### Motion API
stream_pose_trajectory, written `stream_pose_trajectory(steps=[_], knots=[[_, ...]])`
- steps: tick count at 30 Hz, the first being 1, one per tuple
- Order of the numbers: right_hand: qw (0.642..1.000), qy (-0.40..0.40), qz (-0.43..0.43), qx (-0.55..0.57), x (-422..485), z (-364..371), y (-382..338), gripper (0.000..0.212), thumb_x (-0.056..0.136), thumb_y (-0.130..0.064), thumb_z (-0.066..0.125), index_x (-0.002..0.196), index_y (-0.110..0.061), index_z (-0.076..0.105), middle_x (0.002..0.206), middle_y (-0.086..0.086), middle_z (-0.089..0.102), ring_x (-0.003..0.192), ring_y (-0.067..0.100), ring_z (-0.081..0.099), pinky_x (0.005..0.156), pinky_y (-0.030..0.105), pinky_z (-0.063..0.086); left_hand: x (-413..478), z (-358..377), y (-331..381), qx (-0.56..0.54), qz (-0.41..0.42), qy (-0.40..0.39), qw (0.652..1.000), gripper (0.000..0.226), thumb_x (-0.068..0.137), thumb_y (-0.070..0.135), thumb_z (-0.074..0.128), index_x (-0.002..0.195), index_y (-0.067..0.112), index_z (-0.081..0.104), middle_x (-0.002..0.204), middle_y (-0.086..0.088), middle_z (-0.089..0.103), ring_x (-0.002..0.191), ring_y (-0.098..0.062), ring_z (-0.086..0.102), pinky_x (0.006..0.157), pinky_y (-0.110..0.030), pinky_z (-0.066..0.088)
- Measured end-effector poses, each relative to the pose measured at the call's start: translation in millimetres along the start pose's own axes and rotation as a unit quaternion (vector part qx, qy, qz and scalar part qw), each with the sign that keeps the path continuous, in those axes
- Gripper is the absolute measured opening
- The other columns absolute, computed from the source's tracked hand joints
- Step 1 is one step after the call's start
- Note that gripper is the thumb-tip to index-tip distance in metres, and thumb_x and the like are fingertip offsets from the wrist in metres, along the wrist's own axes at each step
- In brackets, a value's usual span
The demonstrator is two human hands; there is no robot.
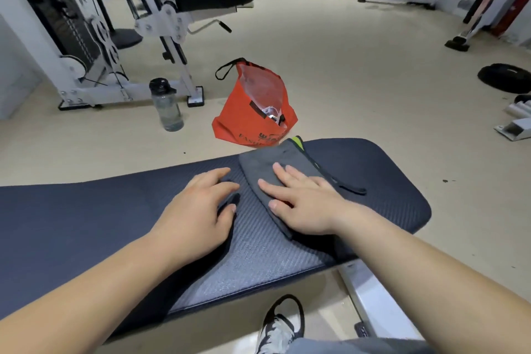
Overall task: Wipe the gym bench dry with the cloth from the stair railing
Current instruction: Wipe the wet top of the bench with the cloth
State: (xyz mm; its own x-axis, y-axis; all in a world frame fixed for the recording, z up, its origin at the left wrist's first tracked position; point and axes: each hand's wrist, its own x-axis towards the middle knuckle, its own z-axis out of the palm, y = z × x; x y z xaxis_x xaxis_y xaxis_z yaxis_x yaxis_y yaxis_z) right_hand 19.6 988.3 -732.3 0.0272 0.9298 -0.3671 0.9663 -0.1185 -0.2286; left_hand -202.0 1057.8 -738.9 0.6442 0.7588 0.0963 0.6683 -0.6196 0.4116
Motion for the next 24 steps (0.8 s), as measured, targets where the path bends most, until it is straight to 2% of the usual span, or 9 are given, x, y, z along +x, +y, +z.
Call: stream_pose_trajectory(steps=[4,6,9,13,15,17,19,24], knots=[[0.989,0.037,0.141,0.013,25,-12,37,0.058,0.102,-0.063,0.022,0.158,-0.056,0.009,0.173,0.001,-0.015,0.16,0.025,-0.012,0.128,0.045,0.003,-8,0,-5,-0.012,0.003,0.006,1.0,0.037,0.093,0.028,0.064,0.129,0.023,0.068,0.153,0.0,0.05,0.142,-0.022,0.043,0.114,-0.039,0.041],[0.986,0.024,0.164,0.015,24,-8,32,0.058,0.103,-0.06,0.02,0.159,-0.055,0.004,0.173,0.003,-0.017,0.159,0.027,-0.015,0.128,0.047,0.0,-18,1,-8,-0.02,0.007,0.013,1.0,0.034,0.093,0.029,0.065,0.126,0.023,0.069,0.151,0.001,0.053,0.139,-0.022,0.045,0.112,-0.038,0.043],[0.992,-0.018,0.122,0.029,10,3,-9,0.058,0.104,-0.055,0.02,0.158,-0.056,0.0,0.17,0.0,-0.027,0.156,0.026,-0.028,0.126,0.05,-0.01,-37,3,-17,-0.041,0.001,0.036,0.998,0.032,0.093,0.028,0.066,0.124,0.023,0.071,0.145,0.002,0.057,0.135,-0.02,0.048,0.109,-0.038,0.046],[0.994,-0.104,0.013,0.008,-25,23,-73,0.06,0.106,-0.053,0.018,0.159,-0.051,-0.01,0.164,-0.003,-0.039,0.149,0.023,-0.041,0.124,0.051,-0.018,-45,3,-22,-0.064,-0.009,0.088,0.994,0.027,0.09,0.023,0.066,0.115,0.019,0.076,0.137,-0.002,0.064,0.126,-0.025,0.056,0.103,-0.042,0.05],[0.991,-0.128,-0.021,-0.016,-37,26,-82,0.065,0.106,-0.054,0.02,0.159,-0.046,-0.017,0.164,-0.009,-0.037,0.15,0.019,-0.038,0.125,0.046,-0.017,-41,-2,-21,-0.07,-0.001,0.112,0.991,0.025,0.089,0.018,0.069,0.113,0.017,0.077,0.136,-0.003,0.065,0.124,-0.025,0.057,0.102,-0.037,0.048],[0.994,-0.106,-0.02,-0.01,-40,17,-72,0.07,0.107,-0.053,0.024,0.161,-0.037,-0.017,0.169,-0.015,-0.025,0.155,0.01,-0.026,0.127,0.036,-0.011,-42,-5,-20,-0.071,-0.006,0.109,0.991,0.026,0.089,0.015,0.071,0.114,0.017,0.076,0.137,-0.004,0.064,0.124,-0.026,0.056,0.102,-0.037,0.047],[0.997,-0.081,0.014,0.002,-37,6,-47,0.071,0.108,-0.052,0.025,0.164,-0.031,-0.012,0.171,-0.016,-0.014,0.158,0.007,-0.015,0.126,0.03,-0.005,-46,-3,-22,-0.07,-0.013,0.093,0.993,0.027,0.089,0.015,0.07,0.116,0.016,0.076,0.139,-0.005,0.063,0.126,-0.027,0.055,0.104,-0.04,0.047],[0.98,-0.038,0.196,-0.001,-41,6,6,0.067,0.107,-0.052,0.018,0.165,-0.029,-0.006,0.173,-0.007,-0.017,0.159,0.018,-0.013,0.129,0.041,-0.001,-60,2,-19,-0.068,-0.009,0.064,0.996,0.027,0.091,0.017,0.067,0.117,0.018,0.075,0.145,-0.004,0.059,0.132,-0.027,0.051,0.106,-0.044,0.048]])
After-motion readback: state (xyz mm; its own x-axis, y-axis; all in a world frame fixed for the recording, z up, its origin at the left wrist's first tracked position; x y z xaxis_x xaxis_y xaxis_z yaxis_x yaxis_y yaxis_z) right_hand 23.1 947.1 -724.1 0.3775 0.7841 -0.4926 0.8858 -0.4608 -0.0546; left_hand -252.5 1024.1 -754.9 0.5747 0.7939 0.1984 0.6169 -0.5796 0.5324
